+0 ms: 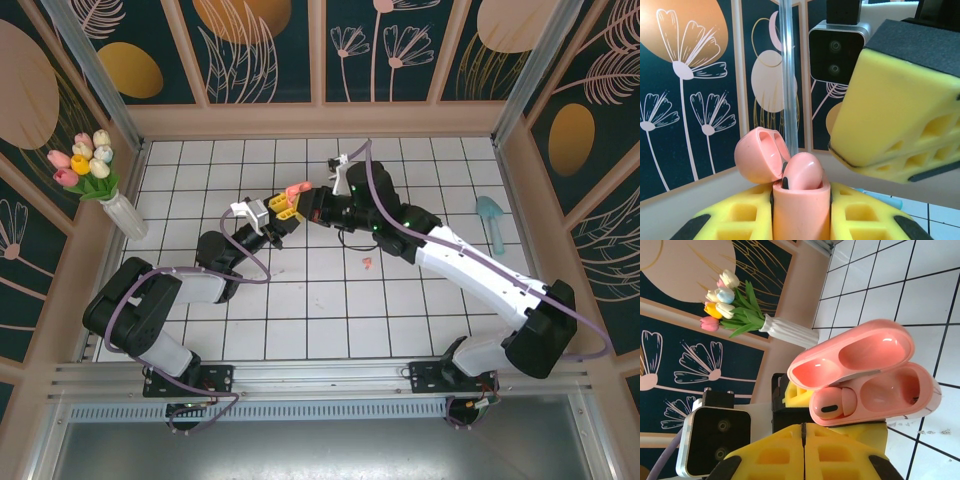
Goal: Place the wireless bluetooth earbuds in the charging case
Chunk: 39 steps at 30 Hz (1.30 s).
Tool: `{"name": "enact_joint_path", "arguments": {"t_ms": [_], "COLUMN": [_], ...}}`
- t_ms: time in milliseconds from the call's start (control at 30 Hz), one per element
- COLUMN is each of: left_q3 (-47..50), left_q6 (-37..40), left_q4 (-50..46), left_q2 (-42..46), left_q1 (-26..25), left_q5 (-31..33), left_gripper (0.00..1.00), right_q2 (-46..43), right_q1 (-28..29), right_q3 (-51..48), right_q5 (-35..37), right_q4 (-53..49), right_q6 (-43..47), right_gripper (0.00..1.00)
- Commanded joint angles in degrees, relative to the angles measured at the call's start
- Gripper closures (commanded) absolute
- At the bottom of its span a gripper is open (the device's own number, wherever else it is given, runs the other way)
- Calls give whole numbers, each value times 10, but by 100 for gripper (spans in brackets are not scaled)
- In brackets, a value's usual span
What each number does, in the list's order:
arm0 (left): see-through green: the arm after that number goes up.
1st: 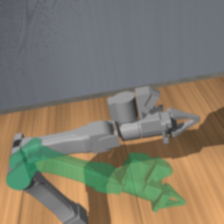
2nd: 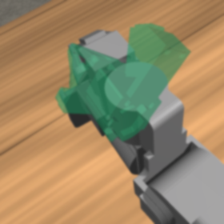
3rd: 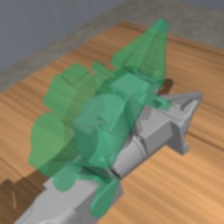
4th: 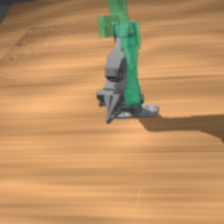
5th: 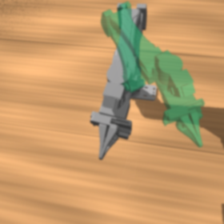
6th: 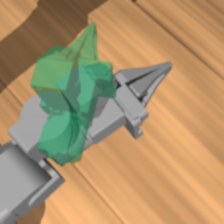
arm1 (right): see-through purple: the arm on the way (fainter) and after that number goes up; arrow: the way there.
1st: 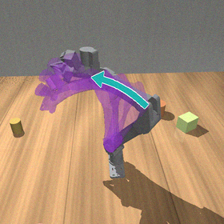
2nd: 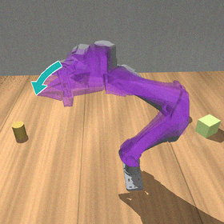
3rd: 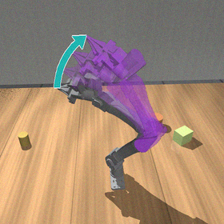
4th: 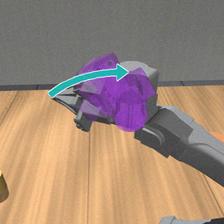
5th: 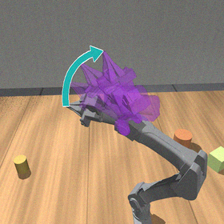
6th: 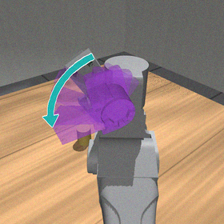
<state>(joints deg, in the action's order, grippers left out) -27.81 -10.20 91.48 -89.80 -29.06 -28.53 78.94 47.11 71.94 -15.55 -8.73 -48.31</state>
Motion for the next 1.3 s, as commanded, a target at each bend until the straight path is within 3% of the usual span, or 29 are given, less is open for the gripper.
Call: {"name": "enact_joint_path", "arguments": {"t_ms": [0,1267], "left_q3": [-12,-12], "left_q6": [-8,-6], "left_q4": [73,74], "left_q2": [7,2], "left_q1": [-3,-4], "left_q5": [-10,-9], "left_gripper": [100,100], "right_q2": [-2,19], "right_q1": [-15,-13], "right_q3": [-6,6], "right_q5": [-6,-21], "right_q4": [19,30], "right_q6": [2,-5], "right_gripper": [91,94]}}
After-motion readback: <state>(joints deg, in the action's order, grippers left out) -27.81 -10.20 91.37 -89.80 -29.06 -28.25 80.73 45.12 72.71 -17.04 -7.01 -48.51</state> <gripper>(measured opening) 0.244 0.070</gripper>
